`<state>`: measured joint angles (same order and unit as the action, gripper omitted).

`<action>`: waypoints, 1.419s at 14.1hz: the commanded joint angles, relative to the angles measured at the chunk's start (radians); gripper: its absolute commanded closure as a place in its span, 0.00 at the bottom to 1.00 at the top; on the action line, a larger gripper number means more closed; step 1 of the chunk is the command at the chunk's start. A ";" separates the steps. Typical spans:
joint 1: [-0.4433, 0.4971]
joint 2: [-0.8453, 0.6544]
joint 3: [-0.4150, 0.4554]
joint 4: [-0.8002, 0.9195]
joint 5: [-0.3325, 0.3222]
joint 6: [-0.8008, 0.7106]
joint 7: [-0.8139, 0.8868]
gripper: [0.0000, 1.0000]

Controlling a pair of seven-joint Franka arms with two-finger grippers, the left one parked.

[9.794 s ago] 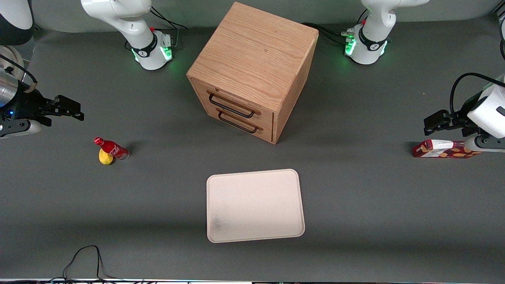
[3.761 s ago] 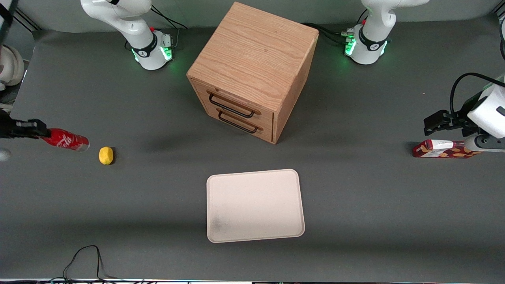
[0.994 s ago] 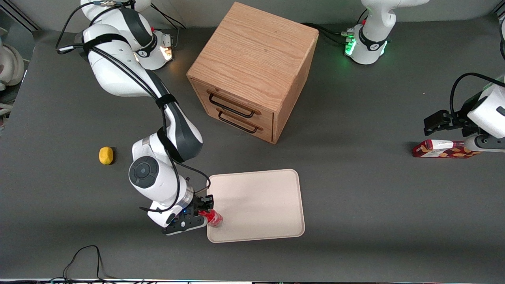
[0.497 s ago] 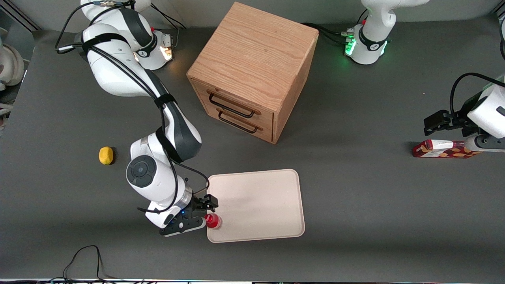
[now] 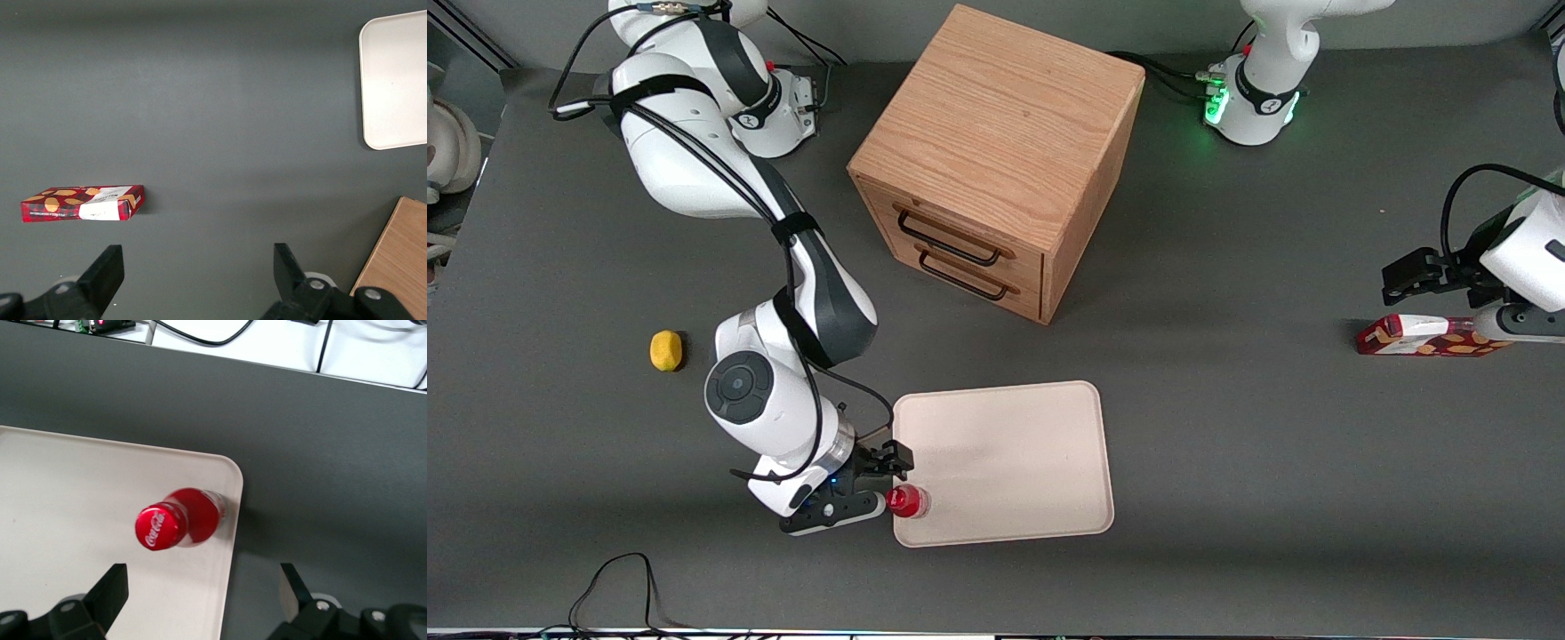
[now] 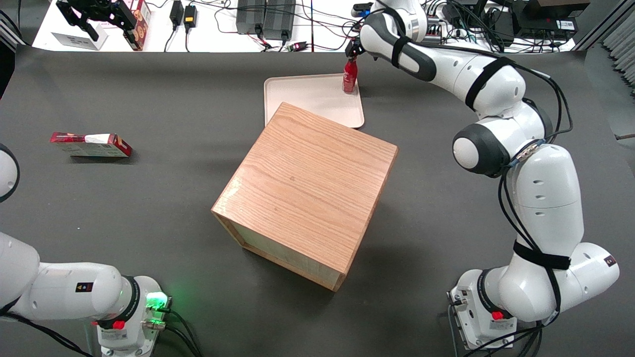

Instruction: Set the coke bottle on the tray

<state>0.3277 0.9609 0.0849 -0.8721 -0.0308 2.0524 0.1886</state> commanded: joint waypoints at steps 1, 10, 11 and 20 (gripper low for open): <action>-0.022 -0.057 0.004 0.008 -0.006 -0.099 0.000 0.00; -0.274 -0.626 -0.002 -0.554 0.071 -0.345 -0.239 0.00; -0.288 -0.709 -0.014 -0.647 0.071 -0.336 -0.251 0.00; -0.282 -1.001 -0.171 -0.902 0.068 -0.316 -0.298 0.00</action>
<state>0.0387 -0.0542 -0.0864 -1.8239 0.0217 1.7656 -0.1068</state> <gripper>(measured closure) 0.000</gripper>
